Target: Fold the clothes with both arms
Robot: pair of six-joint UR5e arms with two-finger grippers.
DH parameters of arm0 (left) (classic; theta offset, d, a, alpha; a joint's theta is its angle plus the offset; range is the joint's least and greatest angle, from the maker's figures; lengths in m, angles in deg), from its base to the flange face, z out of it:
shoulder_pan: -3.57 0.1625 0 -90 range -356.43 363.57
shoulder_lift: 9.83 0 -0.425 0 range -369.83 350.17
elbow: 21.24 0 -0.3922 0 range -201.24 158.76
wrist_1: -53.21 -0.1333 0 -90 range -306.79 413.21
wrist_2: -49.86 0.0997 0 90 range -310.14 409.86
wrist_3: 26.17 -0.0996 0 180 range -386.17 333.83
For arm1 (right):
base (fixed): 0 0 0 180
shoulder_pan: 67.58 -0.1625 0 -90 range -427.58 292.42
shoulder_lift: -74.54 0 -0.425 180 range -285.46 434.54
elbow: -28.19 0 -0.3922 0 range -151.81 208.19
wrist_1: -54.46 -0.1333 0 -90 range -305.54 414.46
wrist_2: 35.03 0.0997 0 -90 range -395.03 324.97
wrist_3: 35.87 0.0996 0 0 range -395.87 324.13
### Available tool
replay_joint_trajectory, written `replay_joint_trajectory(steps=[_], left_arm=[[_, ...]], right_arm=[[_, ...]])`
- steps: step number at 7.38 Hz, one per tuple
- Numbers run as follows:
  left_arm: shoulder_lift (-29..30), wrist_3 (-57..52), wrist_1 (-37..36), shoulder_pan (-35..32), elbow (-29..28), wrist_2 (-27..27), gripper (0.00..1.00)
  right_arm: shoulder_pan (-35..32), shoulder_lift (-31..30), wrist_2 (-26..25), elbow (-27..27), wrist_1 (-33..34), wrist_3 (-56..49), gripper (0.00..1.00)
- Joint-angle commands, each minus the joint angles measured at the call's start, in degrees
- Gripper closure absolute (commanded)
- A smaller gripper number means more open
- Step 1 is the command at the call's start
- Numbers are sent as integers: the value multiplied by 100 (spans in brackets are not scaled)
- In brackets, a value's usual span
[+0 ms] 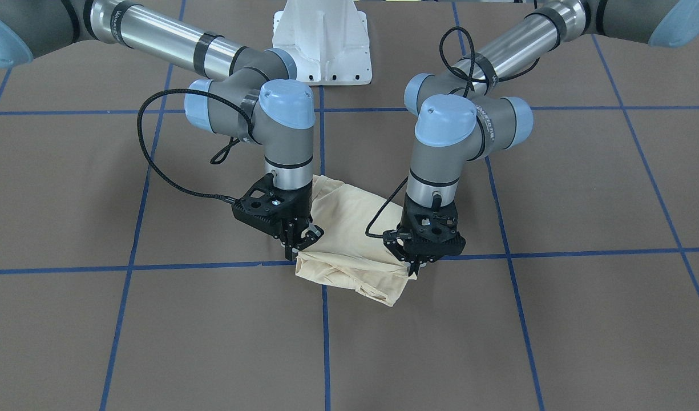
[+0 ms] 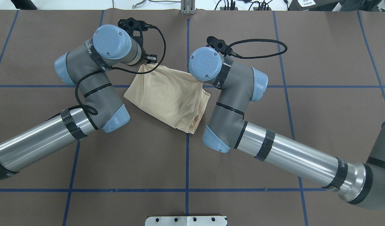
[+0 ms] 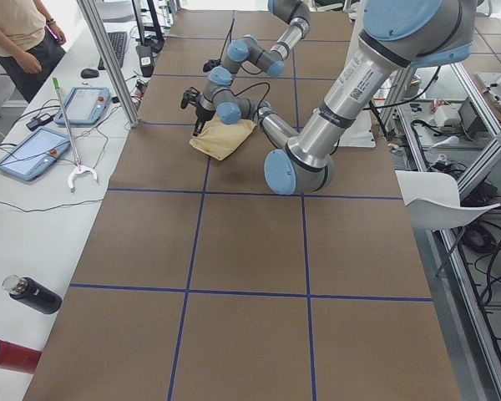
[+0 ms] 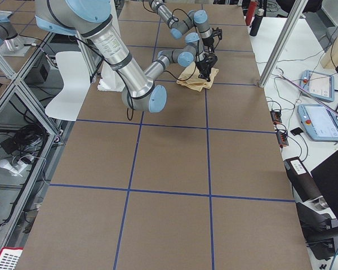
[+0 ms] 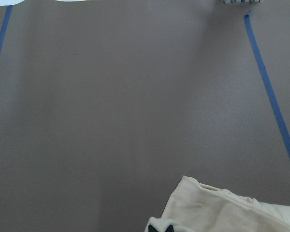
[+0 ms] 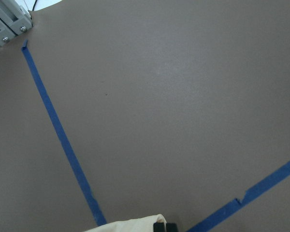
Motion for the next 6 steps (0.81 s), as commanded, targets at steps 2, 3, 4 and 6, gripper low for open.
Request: replay_joint_trajectory(steps=[2,3,4,6], left_arm=[[57,-609,167,-305,-88,-831,0],[39,-610,167,-306,-88,-834,0],[22,-610,158,-306,-88,-834,0],[-161,-654,149,-315,139,-808,0]], right_arm=[[-318,104,808,40,-17,-653,0],[-318,104,809,40,-8,-653,0],[-318,95,809,23,-8,-653,0],[-353,43,870,-73,10,-697,0]])
